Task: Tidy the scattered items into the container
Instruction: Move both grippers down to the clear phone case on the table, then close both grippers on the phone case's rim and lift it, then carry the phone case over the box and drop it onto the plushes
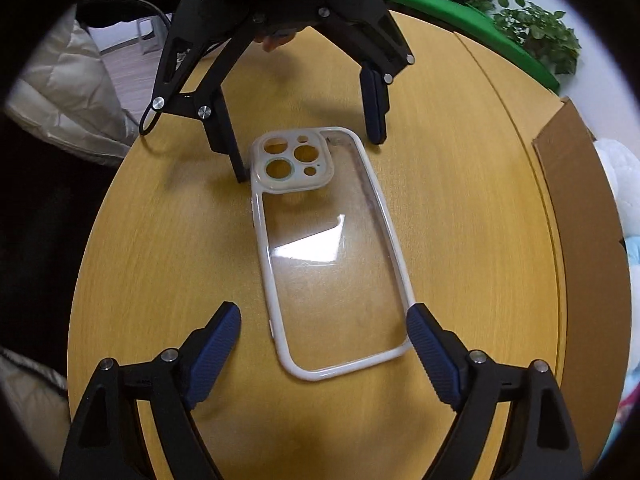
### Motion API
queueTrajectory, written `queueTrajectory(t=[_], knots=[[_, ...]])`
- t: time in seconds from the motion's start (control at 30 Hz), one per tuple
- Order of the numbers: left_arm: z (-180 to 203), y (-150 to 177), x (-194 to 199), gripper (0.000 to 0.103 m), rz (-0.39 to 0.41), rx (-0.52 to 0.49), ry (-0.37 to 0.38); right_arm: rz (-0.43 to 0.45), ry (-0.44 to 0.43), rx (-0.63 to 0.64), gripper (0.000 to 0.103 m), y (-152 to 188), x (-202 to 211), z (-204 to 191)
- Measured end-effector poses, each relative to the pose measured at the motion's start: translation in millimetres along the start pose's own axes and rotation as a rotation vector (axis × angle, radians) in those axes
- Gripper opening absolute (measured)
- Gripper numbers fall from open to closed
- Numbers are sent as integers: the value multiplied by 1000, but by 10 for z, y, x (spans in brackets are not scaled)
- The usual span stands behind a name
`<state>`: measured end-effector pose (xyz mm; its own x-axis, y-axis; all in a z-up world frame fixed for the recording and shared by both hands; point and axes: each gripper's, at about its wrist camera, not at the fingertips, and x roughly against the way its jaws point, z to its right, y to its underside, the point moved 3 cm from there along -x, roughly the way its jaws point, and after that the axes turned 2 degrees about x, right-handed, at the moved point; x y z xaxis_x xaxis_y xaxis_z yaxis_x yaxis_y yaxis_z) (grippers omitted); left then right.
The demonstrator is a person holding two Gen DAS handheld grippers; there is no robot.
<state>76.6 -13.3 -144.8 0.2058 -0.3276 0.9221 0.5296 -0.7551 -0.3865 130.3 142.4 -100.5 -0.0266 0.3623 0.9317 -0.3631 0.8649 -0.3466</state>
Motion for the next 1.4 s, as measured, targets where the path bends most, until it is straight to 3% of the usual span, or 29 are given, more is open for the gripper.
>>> queueTrajectory(t=[0.07,0.2,0.33,0.47,0.67,0.8,1.07,1.17,1.4], knots=[[-28,-26,11,88,5,-22,9,9,-10,6,84,12,26,41],[-69,-88,8,84,-7,-67,26,16,52,-3,84,40,47,131],[-110,-164,-9,83,-9,-105,42,4,18,26,83,45,24,184],[-158,-229,-14,82,-11,-134,55,21,-62,-29,82,160,12,253],[-229,-430,8,81,-28,-209,47,35,-52,-52,79,244,116,251],[-426,-725,190,81,-17,-269,28,56,-1,-83,79,304,342,375],[-1110,-1628,682,81,-12,-446,-60,89,146,-128,79,469,1023,783],[-1042,-1509,881,81,-2,-493,-91,90,200,-138,79,520,1299,1070],[-1697,-1985,949,81,11,-557,-129,53,288,-106,78,420,1555,1958]])
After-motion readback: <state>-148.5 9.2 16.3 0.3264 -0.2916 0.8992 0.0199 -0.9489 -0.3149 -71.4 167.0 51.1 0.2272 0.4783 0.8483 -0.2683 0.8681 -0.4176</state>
